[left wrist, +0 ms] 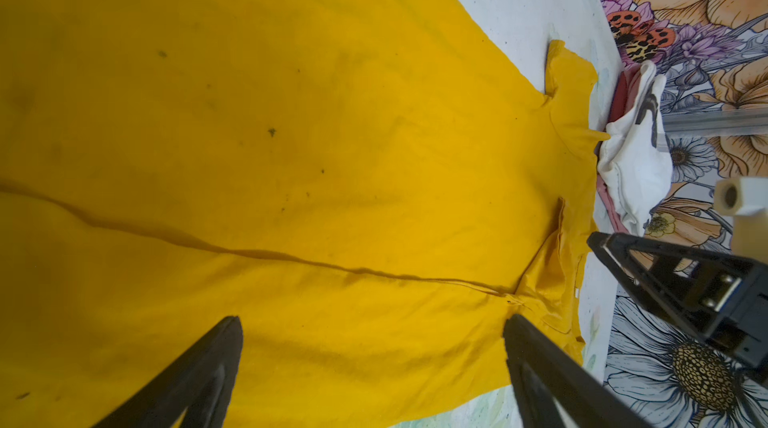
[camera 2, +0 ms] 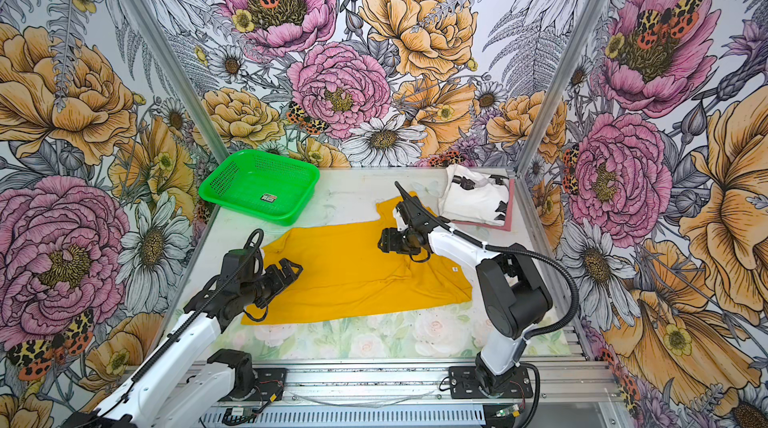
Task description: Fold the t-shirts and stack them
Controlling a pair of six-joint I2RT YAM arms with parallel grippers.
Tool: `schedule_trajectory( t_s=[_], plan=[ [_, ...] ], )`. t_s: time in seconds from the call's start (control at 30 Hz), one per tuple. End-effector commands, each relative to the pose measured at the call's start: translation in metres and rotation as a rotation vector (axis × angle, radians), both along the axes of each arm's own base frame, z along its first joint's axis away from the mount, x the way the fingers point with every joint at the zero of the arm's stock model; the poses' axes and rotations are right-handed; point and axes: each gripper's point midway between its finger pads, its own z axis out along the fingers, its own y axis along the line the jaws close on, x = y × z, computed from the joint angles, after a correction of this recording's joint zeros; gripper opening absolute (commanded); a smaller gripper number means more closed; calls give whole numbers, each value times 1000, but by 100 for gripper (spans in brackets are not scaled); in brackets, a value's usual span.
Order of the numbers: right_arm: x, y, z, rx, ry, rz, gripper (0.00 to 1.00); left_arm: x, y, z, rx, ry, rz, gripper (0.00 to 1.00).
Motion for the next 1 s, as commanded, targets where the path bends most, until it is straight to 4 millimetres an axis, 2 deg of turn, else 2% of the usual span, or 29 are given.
schedule_trajectory(
  t_s=[0.0,0.07,0.17,0.33,0.43,0.5,0.67,0.73,0.83,0.97],
  plan=[
    [-22,-19,-2,-30,4,-31,70,6,-2,4,-2,-36,-29,99],
    [-39,-26,-11,-35,30,-35,70,7,-2,4,1,-34,-30,99],
    [-52,-33,-20,-48,55,-42,71,6,-2,2,2,-28,-32,99],
    [-55,-25,-24,-41,75,-17,71,7,-2,2,6,-29,-33,99],
    [-49,-10,-25,-22,83,14,71,7,-1,2,6,-30,-31,99],
    [-40,4,-19,10,68,30,71,7,-1,2,6,-32,-30,99],
    [-1,42,8,86,11,73,71,8,-1,4,4,-35,-30,99],
    [11,51,14,103,-3,82,71,8,-1,4,-1,-37,-32,99],
    [18,50,19,103,-21,72,71,8,-4,5,-9,-39,-44,99],
    [6,27,12,66,-16,30,71,9,-7,4,-23,-41,-56,99]
  ],
)
